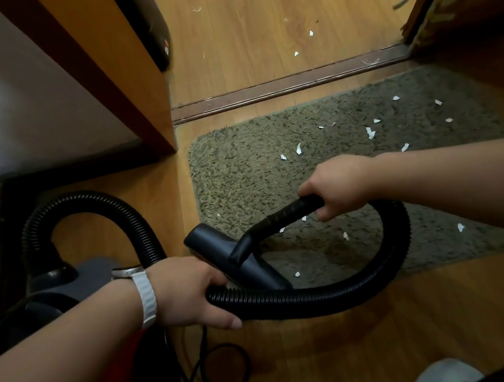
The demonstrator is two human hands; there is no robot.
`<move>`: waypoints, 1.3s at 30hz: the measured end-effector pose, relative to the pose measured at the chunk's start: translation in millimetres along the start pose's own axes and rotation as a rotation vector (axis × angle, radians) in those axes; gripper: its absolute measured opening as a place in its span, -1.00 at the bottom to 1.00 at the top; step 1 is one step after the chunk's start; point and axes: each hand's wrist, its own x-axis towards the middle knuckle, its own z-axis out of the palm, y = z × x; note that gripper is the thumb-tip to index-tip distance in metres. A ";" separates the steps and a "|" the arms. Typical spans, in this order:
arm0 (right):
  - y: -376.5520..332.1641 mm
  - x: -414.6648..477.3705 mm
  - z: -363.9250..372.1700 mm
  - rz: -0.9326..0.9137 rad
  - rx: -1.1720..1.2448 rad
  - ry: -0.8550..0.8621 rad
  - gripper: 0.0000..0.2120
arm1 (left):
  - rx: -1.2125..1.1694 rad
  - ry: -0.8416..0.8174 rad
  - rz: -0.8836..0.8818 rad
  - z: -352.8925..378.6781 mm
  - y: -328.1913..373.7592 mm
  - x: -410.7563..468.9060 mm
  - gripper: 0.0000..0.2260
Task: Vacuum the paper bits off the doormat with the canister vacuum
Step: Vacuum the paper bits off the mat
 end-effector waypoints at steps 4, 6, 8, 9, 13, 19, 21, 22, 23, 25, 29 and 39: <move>9.0 2.3 -11.7 0.046 -0.013 0.000 -0.79 | -0.036 0.006 -0.018 0.0 -1.2 -1.9 -0.50; 18.7 1.9 -18.7 0.101 -0.014 0.018 -0.78 | -0.052 0.020 -0.026 -1.3 -1.4 -1.9 -0.48; 29.9 0.7 -25.8 0.164 0.021 0.047 -0.76 | -0.055 0.038 -0.029 -2.6 -1.1 -1.9 -0.47; 35.1 -0.4 -28.8 0.190 0.045 0.057 -0.76 | -0.059 0.045 -0.029 -2.9 -1.0 -1.8 -0.48; 43.3 -1.8 -32.3 0.207 0.089 0.077 -0.79 | -0.064 0.060 -0.033 -4.4 -0.1 -2.0 -0.48; 3.3 -0.6 -20.2 -0.004 -0.022 -0.009 -0.77 | -0.028 0.008 -0.006 -0.2 -0.2 -2.7 -0.52; -12.5 -0.2 -11.9 -0.069 -0.093 -0.039 -0.77 | -0.027 -0.011 -0.010 2.1 -1.4 -1.6 -0.48; -17.3 -0.3 -8.9 -0.088 -0.118 -0.051 -0.77 | -0.026 -0.019 -0.012 2.9 -1.8 -0.9 -0.47; -19.5 -0.2 -7.1 -0.095 -0.129 -0.056 -0.76 | -0.026 -0.023 -0.013 3.3 -2.0 -0.3 -0.47; -15.7 -1.4 -7.7 -0.086 -0.134 -0.050 -0.76 | -0.034 -0.026 -0.017 3.8 -1.3 1.1 -0.48; 11.3 -8.4 -11.8 0.010 -0.051 -0.046 -0.76 | -0.039 -0.019 -0.013 6.2 4.0 4.5 -0.55; 38.8 -16.7 -19.6 0.139 0.040 0.046 -0.82 | -0.053 0.006 -0.008 3.0 11.2 9.8 -0.53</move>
